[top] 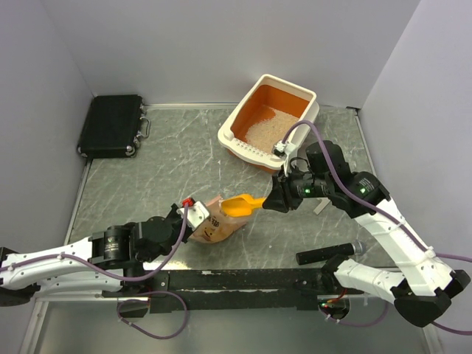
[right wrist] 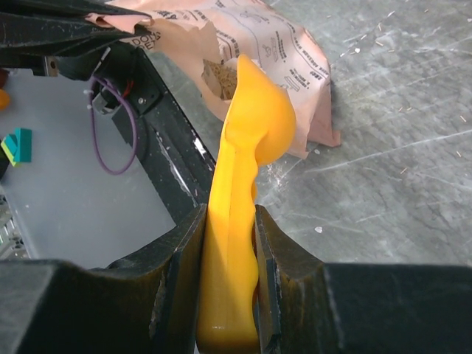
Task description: Fill the litter box with clean litter
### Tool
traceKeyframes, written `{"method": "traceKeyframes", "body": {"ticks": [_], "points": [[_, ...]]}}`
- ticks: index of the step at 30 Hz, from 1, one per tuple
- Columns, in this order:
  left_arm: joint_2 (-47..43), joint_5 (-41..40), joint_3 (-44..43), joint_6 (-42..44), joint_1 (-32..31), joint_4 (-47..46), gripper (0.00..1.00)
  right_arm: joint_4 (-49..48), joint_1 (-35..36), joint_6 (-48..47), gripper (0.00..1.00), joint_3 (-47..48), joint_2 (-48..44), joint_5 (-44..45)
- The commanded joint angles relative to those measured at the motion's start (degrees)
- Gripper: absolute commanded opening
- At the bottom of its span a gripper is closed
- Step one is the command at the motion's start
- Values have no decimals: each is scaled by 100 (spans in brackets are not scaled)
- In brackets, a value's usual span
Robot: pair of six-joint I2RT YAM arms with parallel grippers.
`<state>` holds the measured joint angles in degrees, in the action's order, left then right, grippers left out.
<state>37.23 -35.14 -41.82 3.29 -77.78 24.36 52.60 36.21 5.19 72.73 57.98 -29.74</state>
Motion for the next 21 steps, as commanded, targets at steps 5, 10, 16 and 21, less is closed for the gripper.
{"method": "traceKeyframes", "body": {"ticks": [5,10,16,21], "points": [[3,-213,87,-118,-115,-327,1,646,-17,-440,0,154,-120,-366],[-32,-432,175,-74,-308,-397,1,840,-17,-633,0,268,3,-541],[-23,-1021,254,-48,-773,-371,1,735,27,-546,0,338,214,-648],[21,-1162,236,-39,-1099,-449,1,131,123,58,0,304,363,-341]]}}
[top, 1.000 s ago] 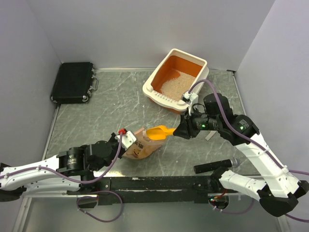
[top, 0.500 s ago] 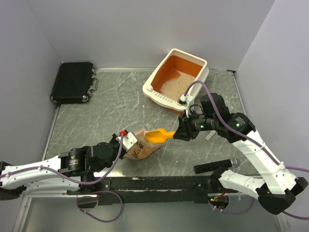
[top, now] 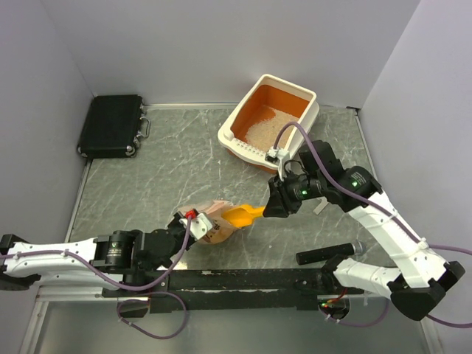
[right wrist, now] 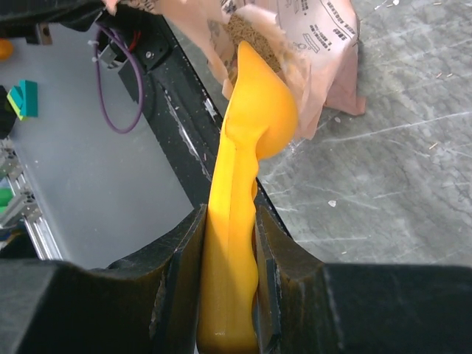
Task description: Fill the litter box with clean litter
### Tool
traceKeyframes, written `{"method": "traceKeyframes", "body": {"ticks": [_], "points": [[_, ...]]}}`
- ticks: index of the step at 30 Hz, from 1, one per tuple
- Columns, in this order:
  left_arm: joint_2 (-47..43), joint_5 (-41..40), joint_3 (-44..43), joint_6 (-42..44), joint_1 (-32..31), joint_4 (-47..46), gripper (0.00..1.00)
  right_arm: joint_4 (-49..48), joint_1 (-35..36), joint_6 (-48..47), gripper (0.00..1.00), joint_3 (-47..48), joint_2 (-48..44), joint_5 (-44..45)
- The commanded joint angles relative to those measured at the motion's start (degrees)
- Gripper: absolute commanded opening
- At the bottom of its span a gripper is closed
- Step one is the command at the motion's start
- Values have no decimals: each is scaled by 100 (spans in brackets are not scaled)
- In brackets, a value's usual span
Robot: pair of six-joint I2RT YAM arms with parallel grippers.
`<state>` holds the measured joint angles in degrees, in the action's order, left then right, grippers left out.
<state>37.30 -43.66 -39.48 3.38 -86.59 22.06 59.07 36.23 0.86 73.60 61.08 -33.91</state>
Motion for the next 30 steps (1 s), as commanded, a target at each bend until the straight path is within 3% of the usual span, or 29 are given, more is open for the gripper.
{"method": "traceKeyframes", "body": {"ticks": [1,5,16,26,30], "points": [[32,-319,2,-48,-253,-229,1,-641,156,624,0,190,71,173],[93,-433,-77,-83,-385,-255,1,-1239,332,1249,0,58,237,604],[111,-1680,-463,-171,-727,-483,1,-784,587,1750,0,488,1361,1132],[436,-2199,-711,-294,-1396,-211,1,860,1219,1768,0,2868,3005,2327],[182,-2384,-473,-653,-1528,-212,1,800,1360,1786,0,2748,3296,2205]]}}
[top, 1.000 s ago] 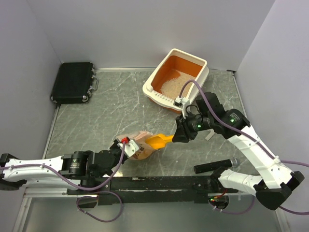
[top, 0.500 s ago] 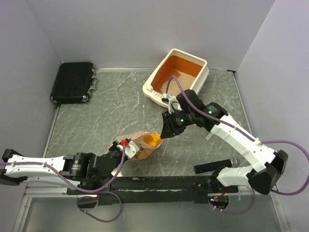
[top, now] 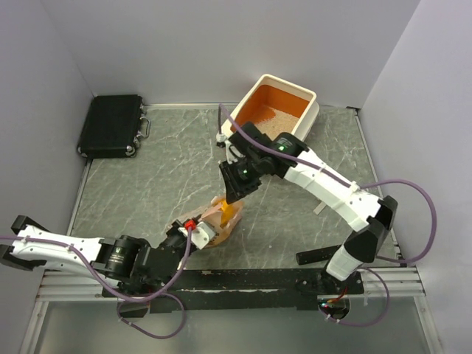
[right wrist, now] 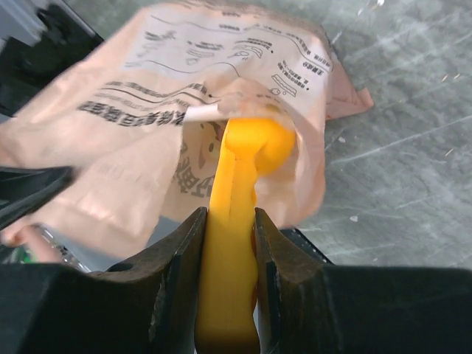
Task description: Fill the litter box with clean litter
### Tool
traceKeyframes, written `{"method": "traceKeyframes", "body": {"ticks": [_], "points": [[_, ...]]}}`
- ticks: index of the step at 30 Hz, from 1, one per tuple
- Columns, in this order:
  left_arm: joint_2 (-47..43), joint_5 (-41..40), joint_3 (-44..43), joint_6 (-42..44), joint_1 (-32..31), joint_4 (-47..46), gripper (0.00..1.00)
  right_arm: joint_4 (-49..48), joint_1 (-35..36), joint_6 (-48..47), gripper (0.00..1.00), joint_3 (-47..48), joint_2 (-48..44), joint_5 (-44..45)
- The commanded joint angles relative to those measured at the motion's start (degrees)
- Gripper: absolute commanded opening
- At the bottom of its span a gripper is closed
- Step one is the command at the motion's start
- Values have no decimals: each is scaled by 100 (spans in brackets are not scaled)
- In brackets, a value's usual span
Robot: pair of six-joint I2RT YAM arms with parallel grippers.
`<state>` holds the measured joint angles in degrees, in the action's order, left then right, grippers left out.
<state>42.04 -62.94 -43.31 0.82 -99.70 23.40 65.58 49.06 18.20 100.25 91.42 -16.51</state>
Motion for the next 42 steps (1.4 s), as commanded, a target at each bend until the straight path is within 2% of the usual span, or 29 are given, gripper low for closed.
{"method": "traceKeyframes", "body": {"ticks": [1,6,10,13,16,19,24,29,30,36,37,39,40,42], "points": [[-371,-552,-55,-459,-260,-292,1,87,86,61,0,4,263,378],[-811,-852,-37,-627,-410,-99,1,-580,86,158,0,-962,184,-97],[-795,-799,77,-705,-445,41,1,-1746,43,482,0,-2110,-1,-554],[-637,-773,182,-750,-454,182,1,-2774,-247,789,0,-3094,-299,-1239],[-583,-729,261,-785,-515,288,1,-3322,-616,974,0,-3886,-659,-1766],[-749,-422,419,-487,-594,43,1,-4140,-968,1247,0,-4607,-1029,-2460],[-917,-333,534,-240,-682,-195,1,-5431,-1214,1721,0,-5435,-1372,-3259],[-741,-254,543,-266,-691,-151,1,-7223,-1311,2775,0,-6534,-1495,-3832],[-724,-245,552,-267,-691,-134,1,-7861,-1346,2934,0,-6683,-1582,-3911],[-934,-61,552,-267,-691,-125,1,-8930,-1829,3760,0,-7755,-2365,-4272],[-969,-17,560,-240,-700,-160,1,-9384,-1856,3892,0,-7827,-2417,-4273],[-1031,71,569,-187,-700,-195,1,-9974,-1830,4373,0,-7985,-2331,-4299],[-1040,88,552,-196,-700,-169,1,-10699,-1838,4585,0,-8055,-2278,-4360],[-1031,80,543,-240,-700,-151,1,-11425,-1899,5095,0,-8301,-2111,-4509]]}}
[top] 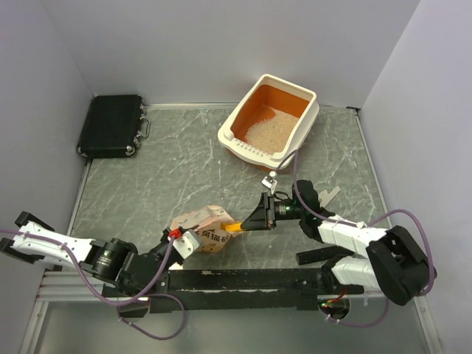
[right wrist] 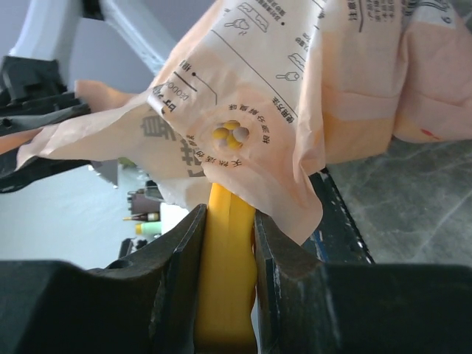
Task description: Fill the litter box with clean litter
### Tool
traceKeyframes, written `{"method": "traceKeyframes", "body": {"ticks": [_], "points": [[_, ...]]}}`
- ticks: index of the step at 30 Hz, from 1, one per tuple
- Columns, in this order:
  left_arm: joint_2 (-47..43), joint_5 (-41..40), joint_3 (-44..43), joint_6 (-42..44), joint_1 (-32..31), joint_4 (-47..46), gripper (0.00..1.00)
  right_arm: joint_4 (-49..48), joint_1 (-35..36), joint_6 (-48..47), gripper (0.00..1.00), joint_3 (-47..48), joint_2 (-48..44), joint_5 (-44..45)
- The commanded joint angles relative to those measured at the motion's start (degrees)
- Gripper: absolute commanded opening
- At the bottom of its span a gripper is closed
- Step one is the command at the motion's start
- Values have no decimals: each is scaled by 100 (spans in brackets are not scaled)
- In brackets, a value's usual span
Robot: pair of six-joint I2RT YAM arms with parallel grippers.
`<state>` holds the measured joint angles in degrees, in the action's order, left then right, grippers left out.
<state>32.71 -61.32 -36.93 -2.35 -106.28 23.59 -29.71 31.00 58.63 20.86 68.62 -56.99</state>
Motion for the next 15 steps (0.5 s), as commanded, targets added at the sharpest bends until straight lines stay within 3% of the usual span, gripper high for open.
{"method": "traceKeyframes", "body": {"ticks": [1,3,7,8,9,13,15], "points": [[-89,-73,-104,42,-42,-101,1,-1976,-112,1089,0,-398,195,-436],[-37,-56,-95,6,-42,-101,1,-2003,-8,1037,0,-329,283,-121],[51,-82,-86,-2,-42,-101,1,-2426,38,1362,0,-258,233,-287],[60,-73,-87,-11,-33,-48,1,-2138,20,1214,0,-215,118,-190],[60,-73,-87,-2,-33,-83,1,-1108,133,612,0,90,21,-102],[16,-64,-86,7,-42,-83,1,-180,134,273,0,260,-645,-85],[-19,-91,-95,6,-33,-100,1,1380,143,-619,0,732,-902,153]]}}
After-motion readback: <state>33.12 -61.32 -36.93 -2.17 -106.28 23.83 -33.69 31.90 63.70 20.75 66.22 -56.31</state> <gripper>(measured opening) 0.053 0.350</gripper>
